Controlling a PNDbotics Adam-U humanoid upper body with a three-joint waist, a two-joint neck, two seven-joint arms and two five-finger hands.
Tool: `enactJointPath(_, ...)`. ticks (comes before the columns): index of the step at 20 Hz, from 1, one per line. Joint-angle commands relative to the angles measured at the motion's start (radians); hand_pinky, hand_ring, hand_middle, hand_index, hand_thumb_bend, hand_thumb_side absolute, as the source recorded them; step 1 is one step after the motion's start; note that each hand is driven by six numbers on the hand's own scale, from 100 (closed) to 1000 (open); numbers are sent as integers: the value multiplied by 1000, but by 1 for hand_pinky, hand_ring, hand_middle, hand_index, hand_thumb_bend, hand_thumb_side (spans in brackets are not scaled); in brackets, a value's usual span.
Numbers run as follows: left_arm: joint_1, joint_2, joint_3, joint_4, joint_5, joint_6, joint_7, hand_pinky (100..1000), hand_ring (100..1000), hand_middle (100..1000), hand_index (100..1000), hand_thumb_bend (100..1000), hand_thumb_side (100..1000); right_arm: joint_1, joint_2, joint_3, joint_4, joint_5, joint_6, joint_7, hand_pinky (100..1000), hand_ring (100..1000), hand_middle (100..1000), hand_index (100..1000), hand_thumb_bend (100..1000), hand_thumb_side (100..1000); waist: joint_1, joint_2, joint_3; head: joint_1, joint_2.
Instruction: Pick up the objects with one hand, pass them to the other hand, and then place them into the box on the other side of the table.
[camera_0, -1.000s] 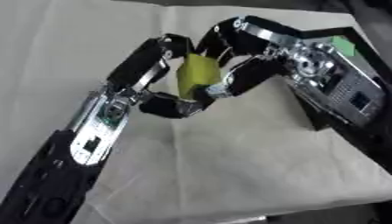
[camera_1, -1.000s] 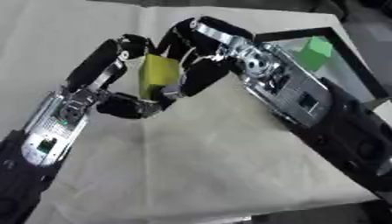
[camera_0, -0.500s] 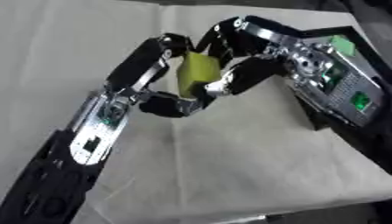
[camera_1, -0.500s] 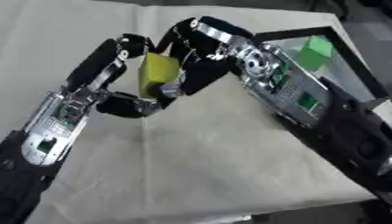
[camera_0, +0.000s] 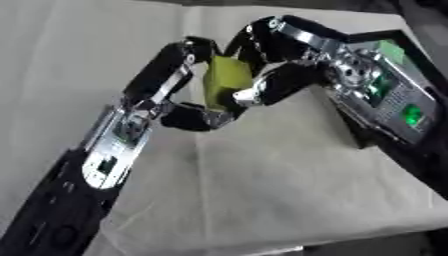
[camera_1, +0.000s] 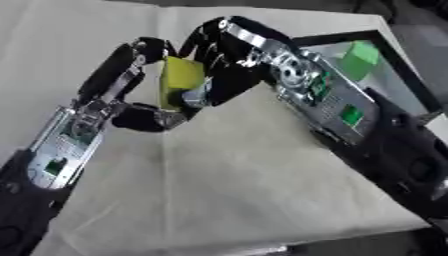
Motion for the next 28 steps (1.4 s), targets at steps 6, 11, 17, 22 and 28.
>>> enactJointPath(6,-13,-3,2,-5,5,26,23,739,562,506,520,100,394,-14,-17,-22,-9,-3,-9,-3,578,527,389,468,339,100,2,-5,-7,0,-2)
enactJointPath(11,-12,-4,1,-4,-11,32,35,742,567,516,549,100,390,-13,-16,-22,-9,-1,-10,15,574,520,382,455,334,100,2,-5,-9,-1,-2)
enactJointPath(17,-11,-4,-1,-1,-28,29,28,755,592,547,613,100,385,-12,-14,-27,-9,-4,-13,17,565,506,359,429,322,100,3,-5,-10,-1,-2)
enactJointPath(22,-10,-2,-5,0,-63,22,4,797,678,650,729,100,390,-13,-14,-33,-9,-12,-21,8,557,500,351,421,315,100,3,-6,-13,-1,-2)
enactJointPath(28,-8,-1,-3,2,-113,0,-37,833,747,727,805,328,626,-13,-18,-39,-9,-23,-29,-7,552,498,349,418,308,100,4,-7,-14,-3,-2)
